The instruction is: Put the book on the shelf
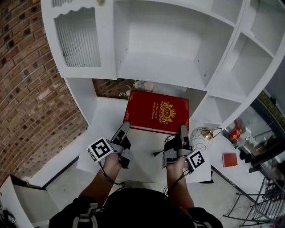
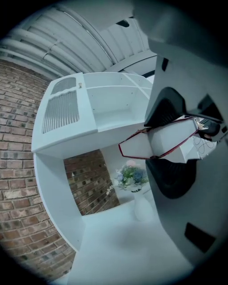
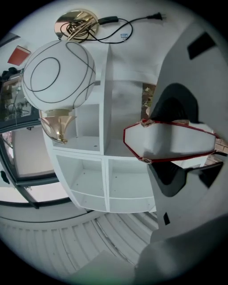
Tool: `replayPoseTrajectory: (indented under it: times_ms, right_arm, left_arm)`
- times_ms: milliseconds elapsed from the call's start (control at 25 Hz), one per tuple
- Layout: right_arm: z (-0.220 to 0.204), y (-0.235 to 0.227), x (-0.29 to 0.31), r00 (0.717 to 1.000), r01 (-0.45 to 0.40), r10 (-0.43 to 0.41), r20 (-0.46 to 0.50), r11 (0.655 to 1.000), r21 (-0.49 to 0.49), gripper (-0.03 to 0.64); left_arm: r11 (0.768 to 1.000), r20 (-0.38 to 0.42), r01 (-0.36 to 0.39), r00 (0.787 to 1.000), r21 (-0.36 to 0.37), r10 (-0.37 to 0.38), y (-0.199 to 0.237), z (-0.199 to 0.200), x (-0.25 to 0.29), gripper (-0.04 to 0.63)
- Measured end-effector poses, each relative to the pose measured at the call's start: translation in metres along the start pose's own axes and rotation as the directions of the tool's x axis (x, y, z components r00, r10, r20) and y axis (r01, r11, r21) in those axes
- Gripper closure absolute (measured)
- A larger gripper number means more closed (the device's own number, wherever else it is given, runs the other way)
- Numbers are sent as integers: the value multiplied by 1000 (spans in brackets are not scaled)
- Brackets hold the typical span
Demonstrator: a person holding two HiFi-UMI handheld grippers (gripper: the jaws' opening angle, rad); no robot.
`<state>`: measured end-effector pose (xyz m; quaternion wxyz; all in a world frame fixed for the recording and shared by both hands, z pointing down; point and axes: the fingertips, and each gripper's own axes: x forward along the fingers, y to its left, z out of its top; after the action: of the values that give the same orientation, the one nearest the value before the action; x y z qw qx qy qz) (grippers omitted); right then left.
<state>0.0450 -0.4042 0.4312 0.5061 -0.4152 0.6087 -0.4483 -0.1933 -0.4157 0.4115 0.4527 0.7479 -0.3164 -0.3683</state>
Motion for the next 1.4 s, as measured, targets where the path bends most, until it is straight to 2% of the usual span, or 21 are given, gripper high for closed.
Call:
replayPoseTrajectory:
  times_ms: [240,560,640,760,800,920,1080,1240,1400]
  right_arm:
    - [20,7,-15,1000,-20,20,13,1000,-19,351]
    - [38,19,-32,999,-37,38,20,998,-43,351]
    - [39,25,-35,998,-52,53,16,997,-49,351]
    - [39,35,-38,997,-76,76,8,996,-56,351]
    - [39,38,-39,996,-85,86,5,995,-57,351]
    - [36,49,-39,994,-111,111,-5,992,-64,351]
    - [33,63,-36,989,-145,144,-23,987,-75,351]
    - [30,75,-30,985,-173,170,-34,981,-89,351]
    - [29,84,-21,981,-195,192,-38,977,-89,351]
  left_arm:
    - [998,-15,-39,999,45,40,2,-17,2,357]
    - [1000,-24,2,1000,11,-2,-15,-42,2,357]
    - [999,-20,3,1000,32,-3,-20,-42,0,357]
    - [995,-17,-13,1000,101,15,-23,-40,-7,357]
    - [995,-12,-4,1000,102,5,-27,-40,-8,357]
    - [998,14,53,998,37,-53,-46,-40,-8,357]
    - [994,14,55,998,96,-56,-52,-33,-13,356]
    - [993,31,77,996,89,-80,-62,-27,-13,356]
    - [990,42,87,995,112,-92,-70,-18,-8,356]
